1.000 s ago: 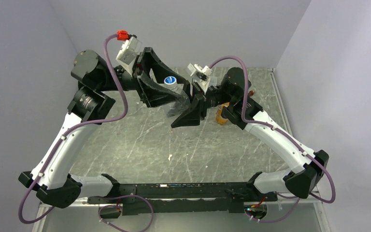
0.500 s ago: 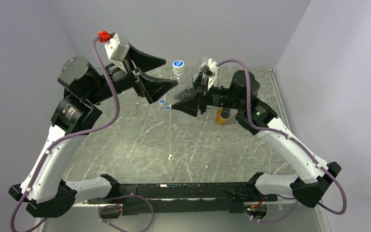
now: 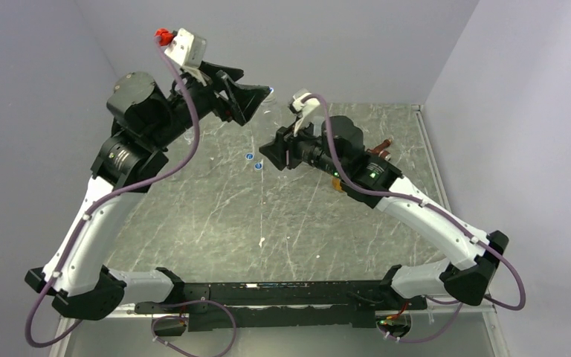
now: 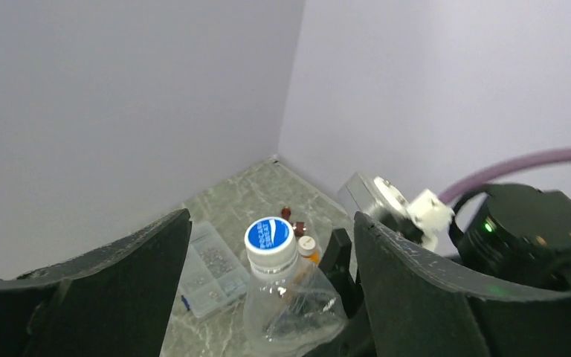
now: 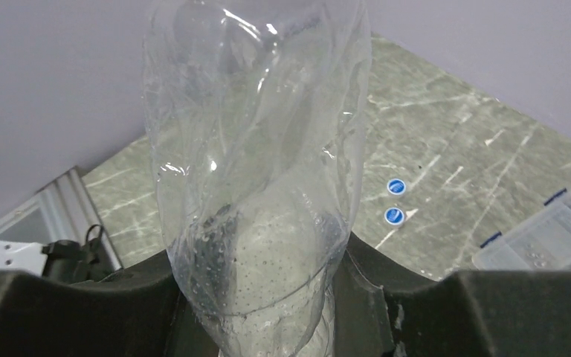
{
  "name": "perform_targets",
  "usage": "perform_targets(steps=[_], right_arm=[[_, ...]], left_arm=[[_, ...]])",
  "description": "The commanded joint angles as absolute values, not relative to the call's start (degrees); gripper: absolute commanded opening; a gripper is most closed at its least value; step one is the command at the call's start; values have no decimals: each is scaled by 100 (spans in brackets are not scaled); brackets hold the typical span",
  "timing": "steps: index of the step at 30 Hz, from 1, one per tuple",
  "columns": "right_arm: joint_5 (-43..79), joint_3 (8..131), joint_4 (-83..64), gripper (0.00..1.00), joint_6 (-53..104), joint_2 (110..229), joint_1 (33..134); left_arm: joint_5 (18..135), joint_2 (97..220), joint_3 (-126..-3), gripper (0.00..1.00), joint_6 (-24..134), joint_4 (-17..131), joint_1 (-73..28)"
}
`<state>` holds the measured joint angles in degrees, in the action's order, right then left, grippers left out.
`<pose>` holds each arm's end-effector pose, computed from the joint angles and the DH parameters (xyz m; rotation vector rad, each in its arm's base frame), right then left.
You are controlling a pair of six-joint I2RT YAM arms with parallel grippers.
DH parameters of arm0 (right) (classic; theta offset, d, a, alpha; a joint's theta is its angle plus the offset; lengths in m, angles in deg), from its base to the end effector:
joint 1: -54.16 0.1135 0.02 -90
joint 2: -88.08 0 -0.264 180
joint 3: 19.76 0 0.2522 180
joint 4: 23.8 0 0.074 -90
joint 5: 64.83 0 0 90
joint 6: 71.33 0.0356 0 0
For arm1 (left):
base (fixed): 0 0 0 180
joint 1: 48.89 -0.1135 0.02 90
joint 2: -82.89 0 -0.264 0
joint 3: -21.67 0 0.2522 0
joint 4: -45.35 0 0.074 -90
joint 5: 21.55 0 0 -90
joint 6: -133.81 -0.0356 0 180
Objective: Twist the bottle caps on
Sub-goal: Screw the bottle cap onto the plastic bottle.
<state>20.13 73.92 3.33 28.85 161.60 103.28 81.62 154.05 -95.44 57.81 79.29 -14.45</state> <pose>0.1878 0.2217 0.4403 -0.6527 1.6401 0.8399 0.1739 -0.1291 0.5672 0.4469 1.3485 -0.8607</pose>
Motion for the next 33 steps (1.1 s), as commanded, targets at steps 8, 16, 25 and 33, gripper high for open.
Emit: perform_targets(steps=[8,16,25,33], right_arm=[[3228,7902,276,9,2637,16508,10654],[3297,7995,303,8,2606,16649,10698],[3309,8037,330,8,2584,16700,10707],[3298,8057,356,7,2588,16720,10724]], left_arm=[[7147,15989,-10205,72,5756,8498,-1444],[7205,16094,-10196,64,5806,8562,-1446],[7316,16198,-10223,62,5885,8623,-1443],[7381,16243,-10187,58,5954,8565,-1444]])
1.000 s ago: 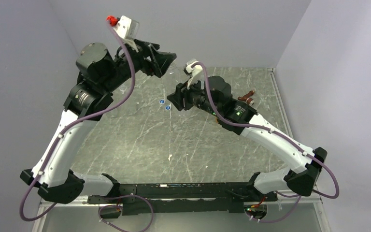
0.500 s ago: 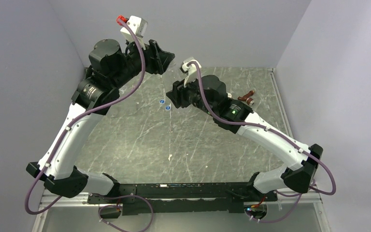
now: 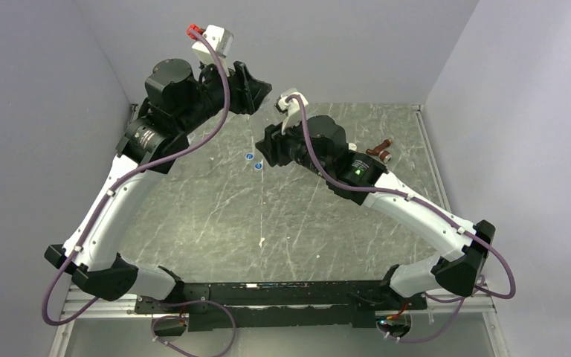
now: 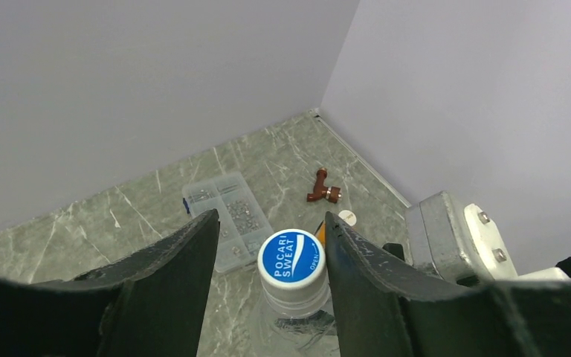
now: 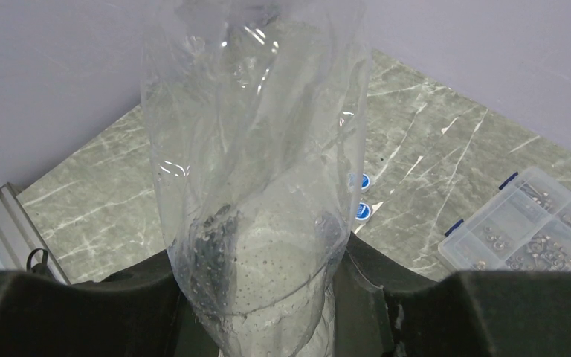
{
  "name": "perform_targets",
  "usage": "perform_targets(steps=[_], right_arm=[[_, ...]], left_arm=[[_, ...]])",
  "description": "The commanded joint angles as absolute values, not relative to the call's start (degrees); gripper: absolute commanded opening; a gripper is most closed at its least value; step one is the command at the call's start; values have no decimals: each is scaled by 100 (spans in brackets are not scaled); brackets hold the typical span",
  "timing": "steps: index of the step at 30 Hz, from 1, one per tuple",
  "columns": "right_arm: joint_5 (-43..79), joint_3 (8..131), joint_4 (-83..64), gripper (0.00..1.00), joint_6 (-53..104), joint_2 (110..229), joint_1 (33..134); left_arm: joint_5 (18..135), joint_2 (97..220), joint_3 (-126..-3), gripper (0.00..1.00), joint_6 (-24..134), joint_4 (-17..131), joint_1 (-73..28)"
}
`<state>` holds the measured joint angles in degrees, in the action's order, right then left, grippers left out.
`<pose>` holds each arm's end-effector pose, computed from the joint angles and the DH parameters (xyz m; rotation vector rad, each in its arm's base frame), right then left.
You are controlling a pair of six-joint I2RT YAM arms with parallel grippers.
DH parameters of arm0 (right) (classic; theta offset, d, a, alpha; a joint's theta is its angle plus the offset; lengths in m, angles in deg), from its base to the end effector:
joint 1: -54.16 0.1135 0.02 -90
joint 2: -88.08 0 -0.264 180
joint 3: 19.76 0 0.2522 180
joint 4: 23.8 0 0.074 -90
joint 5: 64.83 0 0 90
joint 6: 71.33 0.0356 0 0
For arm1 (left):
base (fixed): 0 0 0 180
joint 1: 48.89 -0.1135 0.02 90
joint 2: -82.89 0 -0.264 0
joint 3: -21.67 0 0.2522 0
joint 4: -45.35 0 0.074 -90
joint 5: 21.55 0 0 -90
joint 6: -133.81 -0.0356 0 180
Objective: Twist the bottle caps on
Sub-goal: Screw the bottle cap onto the plastic bottle.
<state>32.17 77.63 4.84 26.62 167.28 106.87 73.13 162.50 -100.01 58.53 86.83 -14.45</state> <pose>0.1959 0.2501 0.4317 -0.5996 1.6964 0.6605 0.2203 -0.1546 0.5433 0.3406 1.5721 -0.7352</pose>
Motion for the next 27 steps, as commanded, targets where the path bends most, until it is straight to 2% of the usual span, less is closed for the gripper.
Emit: perform_targets(steps=[1,7,13,16,19,23,27], right_arm=[[3292,8057,366,7,2581,16720,10724],[3274,8056,371,7,2556,16701,10725],[2781,8092,334,5,2483,16605,10630],[1678,7940,122,4,2541,16376,10353],[-43,7671,-296,4,2728,16095,9947],[-2159,7348,-1251,4,3340,15891,9499],[-3491,7355,-2128,3,4002,15981,9459]], left_arm=[[7387,16243,-10175,55,5954,8553,-1444],[7521,16277,-10195,32,5969,8631,-1444],[7851,16267,-10222,22,6021,8785,-1444],[8060,16174,-10193,16,6010,8878,-1444],[8509,15938,-9988,9,5978,8715,-1444],[9923,15577,-9589,5,5955,8155,-1452],[11230,15296,-9180,4,6228,7402,-1453]])
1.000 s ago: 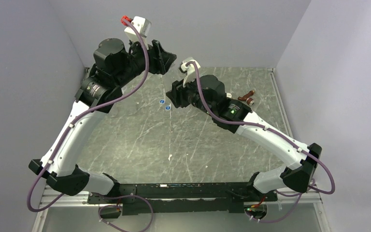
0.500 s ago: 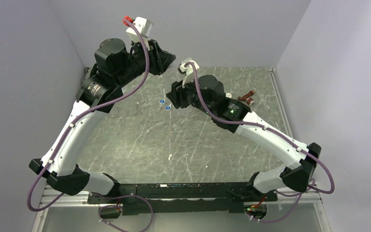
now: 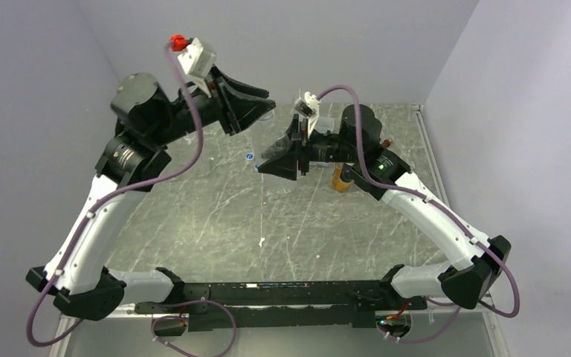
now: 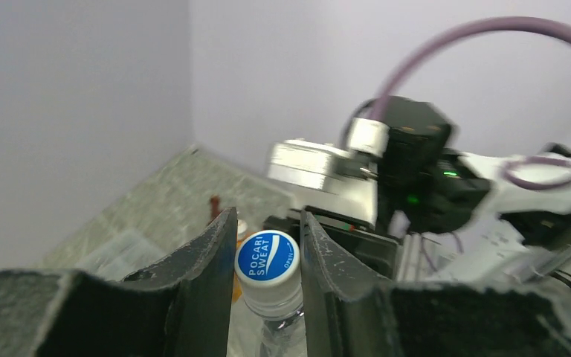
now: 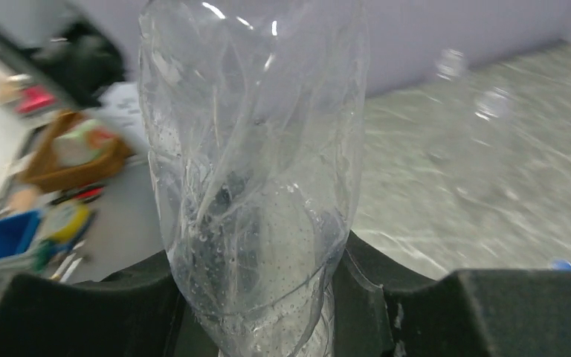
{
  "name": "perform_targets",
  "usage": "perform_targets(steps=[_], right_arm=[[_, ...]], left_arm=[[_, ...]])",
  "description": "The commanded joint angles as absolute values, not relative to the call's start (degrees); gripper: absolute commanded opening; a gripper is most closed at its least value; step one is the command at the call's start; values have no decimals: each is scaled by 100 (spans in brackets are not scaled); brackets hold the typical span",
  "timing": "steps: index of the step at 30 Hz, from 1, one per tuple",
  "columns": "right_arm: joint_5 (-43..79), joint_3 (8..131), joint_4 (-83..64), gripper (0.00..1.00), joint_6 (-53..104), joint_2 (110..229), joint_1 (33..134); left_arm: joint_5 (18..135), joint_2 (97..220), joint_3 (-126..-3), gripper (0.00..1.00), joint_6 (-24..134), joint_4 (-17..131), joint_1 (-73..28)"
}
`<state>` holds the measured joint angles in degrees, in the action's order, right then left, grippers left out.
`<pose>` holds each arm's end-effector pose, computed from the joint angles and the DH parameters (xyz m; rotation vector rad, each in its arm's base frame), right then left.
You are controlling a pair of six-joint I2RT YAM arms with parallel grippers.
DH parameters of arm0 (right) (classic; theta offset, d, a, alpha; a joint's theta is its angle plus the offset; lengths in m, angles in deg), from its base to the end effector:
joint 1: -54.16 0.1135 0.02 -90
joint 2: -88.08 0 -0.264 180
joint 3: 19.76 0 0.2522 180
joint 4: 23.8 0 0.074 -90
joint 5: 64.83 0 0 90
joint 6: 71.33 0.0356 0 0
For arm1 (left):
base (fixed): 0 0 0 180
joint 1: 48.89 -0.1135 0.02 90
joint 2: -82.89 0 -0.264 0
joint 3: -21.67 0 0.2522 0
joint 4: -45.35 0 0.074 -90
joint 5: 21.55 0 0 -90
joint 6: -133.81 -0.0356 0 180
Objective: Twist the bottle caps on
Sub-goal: Screw the bottle cap onto the plastic bottle.
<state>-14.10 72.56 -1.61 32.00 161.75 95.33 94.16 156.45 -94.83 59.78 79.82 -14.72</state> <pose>0.2005 0.2053 0.4412 -0.9556 1.5023 1.2620 0.1856 -0.1447 0.5541 0.6173 1.3913 -1.0273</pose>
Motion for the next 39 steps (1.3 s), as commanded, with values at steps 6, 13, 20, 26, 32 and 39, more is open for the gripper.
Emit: perform_targets(steps=[6,13,20,26,32,39], right_arm=[[-4553,7314,-3606,4,5208,16139,9459],[-4944,7429,-3868,4,5529,16229,9475],[-4404,7766,-1689,5,3914,16099,9472],[-2450,7743,-63,8,2865,15876,9476],[111,7558,376,8,2659,15825,9744],[2485,7706,443,7,2557,16117,10520]], left_arm=[[12641,15274,-9108,3,6794,6717,-1459],[13557,15355,-9117,8,7271,6248,-1454],[12208,15071,-9273,82,6378,7135,-1461],[10162,14799,-9507,98,5858,7788,-1461],[8339,14744,-9405,97,5800,7872,-1461],[7294,15130,-9572,91,5820,8003,-1461]])
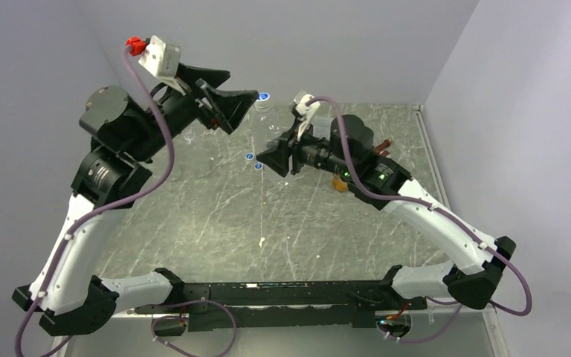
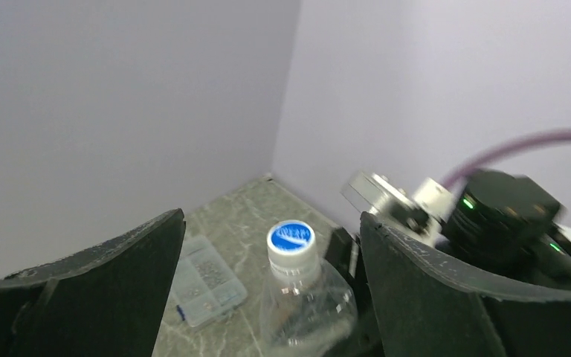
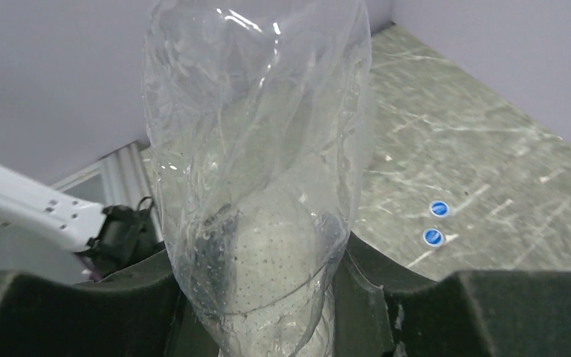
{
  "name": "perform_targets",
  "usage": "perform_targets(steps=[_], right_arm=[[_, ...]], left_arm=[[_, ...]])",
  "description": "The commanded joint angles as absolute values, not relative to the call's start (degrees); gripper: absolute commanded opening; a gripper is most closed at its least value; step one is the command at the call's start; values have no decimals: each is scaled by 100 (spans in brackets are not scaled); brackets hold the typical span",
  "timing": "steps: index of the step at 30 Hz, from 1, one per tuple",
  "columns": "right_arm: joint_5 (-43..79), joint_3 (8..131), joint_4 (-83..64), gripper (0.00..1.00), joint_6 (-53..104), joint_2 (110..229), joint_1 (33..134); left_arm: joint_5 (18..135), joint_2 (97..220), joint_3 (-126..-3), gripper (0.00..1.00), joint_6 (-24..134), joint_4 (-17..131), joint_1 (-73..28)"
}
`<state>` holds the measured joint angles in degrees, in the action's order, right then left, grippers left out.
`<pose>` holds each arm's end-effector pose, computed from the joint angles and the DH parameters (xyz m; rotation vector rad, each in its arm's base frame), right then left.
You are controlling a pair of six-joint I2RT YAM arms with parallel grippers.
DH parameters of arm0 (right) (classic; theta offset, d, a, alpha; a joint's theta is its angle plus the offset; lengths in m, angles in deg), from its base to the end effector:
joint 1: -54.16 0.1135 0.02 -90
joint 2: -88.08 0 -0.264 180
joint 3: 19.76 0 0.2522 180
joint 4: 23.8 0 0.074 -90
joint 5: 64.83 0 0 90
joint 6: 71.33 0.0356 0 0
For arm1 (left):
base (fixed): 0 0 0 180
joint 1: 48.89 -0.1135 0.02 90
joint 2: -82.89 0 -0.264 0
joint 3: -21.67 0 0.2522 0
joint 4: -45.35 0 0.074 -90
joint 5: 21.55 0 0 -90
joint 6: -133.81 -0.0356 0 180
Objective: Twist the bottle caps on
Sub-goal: Screw the bottle cap onto the plastic bottle.
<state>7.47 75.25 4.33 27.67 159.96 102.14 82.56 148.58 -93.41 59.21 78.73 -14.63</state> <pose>0.1776 0.2133 0.4541 -0.8132 1.5550 0.9970 0.1437 -0.1084 0.5755 0.4355 1.2823 -0.8949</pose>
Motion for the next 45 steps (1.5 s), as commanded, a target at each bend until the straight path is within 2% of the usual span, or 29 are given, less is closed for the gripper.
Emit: perform_targets(steps=[1,16,25,37,42,45], right_arm=[[2668,7732,438,7,2580,16170,10556],[3229,8052,486,5,2637,16679,10740],[3263,8154,543,5,2589,16797,10768],[3290,8226,564,5,2536,16831,10777],[3260,8238,565,3,2535,16840,10777],[3152,8165,467,2,2523,16778,10769]], left_arm=[[7190,15209,-9613,90,5818,8047,-1461],[6935,15707,-9610,72,5895,8265,-1461],[6946,15877,-9596,70,5978,8308,-1464],[7108,16029,-9650,57,6079,8404,-1462],[7192,16045,-9640,48,6170,8406,-1461],[7224,16001,-9583,34,6222,8356,-1461]])
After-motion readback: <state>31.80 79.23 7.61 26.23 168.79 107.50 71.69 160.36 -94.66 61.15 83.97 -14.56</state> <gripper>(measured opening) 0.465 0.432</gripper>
